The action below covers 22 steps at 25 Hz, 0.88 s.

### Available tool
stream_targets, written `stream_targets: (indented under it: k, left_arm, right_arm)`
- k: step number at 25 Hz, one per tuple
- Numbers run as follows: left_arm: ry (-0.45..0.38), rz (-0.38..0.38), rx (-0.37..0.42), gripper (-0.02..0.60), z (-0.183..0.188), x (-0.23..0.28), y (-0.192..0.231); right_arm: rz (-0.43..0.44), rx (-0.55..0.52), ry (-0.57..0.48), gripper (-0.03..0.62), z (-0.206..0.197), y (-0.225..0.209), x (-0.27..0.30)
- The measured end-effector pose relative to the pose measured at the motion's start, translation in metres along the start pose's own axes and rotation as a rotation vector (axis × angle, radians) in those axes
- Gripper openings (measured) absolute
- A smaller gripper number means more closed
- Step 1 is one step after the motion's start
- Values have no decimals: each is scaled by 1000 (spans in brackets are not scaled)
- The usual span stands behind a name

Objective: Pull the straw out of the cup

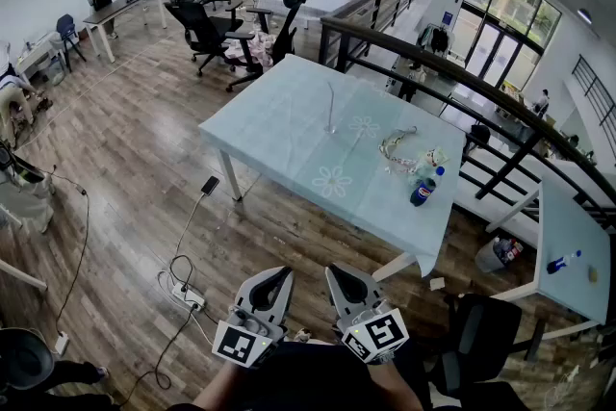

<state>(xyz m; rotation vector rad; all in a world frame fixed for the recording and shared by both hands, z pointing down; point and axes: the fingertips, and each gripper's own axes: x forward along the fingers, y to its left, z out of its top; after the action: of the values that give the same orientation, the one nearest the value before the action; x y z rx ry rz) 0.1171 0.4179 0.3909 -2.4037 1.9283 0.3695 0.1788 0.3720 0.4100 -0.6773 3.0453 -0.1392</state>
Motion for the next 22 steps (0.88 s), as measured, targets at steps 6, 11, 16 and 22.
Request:
stream_targets:
  k: [6,11,16,22]
  left_arm:
    - [13,0,7,20,-5,-3,2]
    - [5,-12,8,20,-4,3,-1]
    - [13,-26,6,20,-5,7,-3]
    - [28,-29,-5,20,-12,9,-7]
  right_arm:
    - [-6,7,-5,9,-3,3,-1]
    - [-11,6,-10,8,-2,-2,-3]
    - [-26,6,-8,9,-2,-4,-5]
    - [-36,13,-6,9,-4,-10,-8]
